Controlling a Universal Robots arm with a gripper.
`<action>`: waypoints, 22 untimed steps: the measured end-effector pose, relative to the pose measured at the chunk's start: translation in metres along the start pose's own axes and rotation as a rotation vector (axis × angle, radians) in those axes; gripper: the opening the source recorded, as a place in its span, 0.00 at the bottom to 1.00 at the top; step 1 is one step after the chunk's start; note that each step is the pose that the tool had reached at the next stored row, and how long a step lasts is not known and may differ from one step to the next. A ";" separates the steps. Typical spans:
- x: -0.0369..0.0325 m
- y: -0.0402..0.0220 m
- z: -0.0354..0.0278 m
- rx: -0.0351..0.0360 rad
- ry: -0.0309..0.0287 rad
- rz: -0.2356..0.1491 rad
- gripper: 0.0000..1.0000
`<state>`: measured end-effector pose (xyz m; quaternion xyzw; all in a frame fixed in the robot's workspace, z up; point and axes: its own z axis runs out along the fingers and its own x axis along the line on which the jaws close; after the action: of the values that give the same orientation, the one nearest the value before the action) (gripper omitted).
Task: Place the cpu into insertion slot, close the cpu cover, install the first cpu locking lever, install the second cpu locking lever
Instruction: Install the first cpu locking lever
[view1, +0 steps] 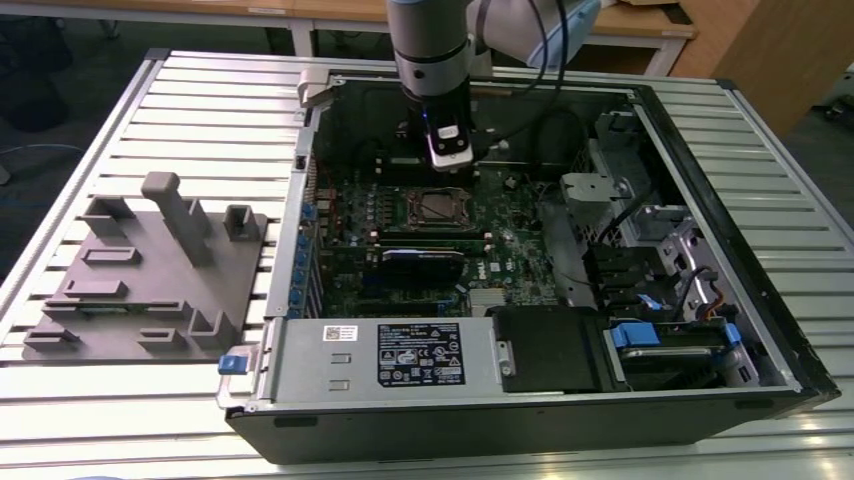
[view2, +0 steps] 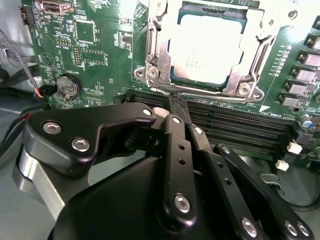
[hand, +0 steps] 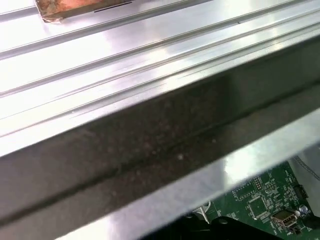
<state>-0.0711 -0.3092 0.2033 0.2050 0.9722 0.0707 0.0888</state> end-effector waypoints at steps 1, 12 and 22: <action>-0.0001 0.0001 -0.0007 0.0000 0.0002 0.000 0.11; -0.0011 0.0014 -0.0077 0.0004 0.0009 0.000 0.11; -0.0017 0.0017 -0.0081 0.0144 0.0290 0.003 0.11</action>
<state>-0.0705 -0.3092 0.2117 0.2060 0.9735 0.0668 0.0731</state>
